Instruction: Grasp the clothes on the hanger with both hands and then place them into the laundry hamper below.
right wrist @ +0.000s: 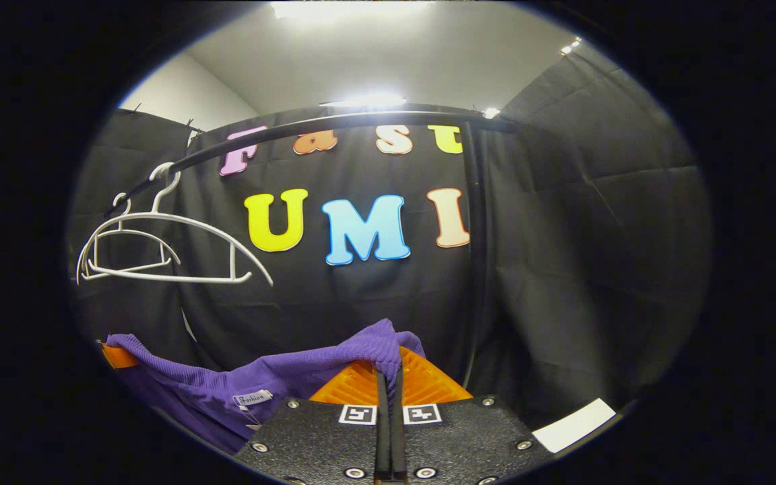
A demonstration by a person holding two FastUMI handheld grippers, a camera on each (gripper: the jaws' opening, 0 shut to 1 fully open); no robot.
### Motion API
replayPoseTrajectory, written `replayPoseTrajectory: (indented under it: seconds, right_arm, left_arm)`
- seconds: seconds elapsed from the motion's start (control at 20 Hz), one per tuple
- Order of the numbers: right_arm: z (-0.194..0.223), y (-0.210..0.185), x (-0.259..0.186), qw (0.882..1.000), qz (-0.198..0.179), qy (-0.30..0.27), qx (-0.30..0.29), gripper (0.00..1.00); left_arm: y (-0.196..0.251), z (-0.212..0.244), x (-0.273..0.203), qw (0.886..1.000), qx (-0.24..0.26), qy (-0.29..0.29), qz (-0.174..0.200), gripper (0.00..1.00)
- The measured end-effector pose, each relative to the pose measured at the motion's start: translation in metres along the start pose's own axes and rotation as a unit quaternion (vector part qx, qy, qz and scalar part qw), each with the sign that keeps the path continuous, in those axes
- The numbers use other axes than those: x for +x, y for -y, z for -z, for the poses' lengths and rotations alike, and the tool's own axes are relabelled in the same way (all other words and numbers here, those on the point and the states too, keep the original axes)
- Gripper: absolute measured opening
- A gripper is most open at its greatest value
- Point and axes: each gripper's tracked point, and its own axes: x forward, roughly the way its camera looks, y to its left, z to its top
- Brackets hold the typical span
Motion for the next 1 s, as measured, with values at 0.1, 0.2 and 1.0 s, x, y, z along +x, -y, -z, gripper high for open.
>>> replayPoseTrajectory:
  seconds: [0.1, 0.2, 1.0]
  right_arm:
    - [0.007, -0.012, -0.028, 1.0, 0.016, -0.01, -0.008, 0.0]
    - [0.01, -0.021, -0.06, 0.999, 0.03, -0.015, -0.013, 0.0]
    - [0.209, -0.105, -0.131, 0.973, -0.019, -0.228, 0.034, 0.0]
  left_arm:
    - [-0.006, 0.008, -0.02, 1.0, 0.004, -0.005, 0.024, 0.02]
    - [-0.016, 0.017, -0.033, 0.999, 0.011, -0.009, 0.044, 0.02]
    - [-0.085, 0.177, -0.078, 0.986, 0.028, -0.163, 0.033, 0.02]
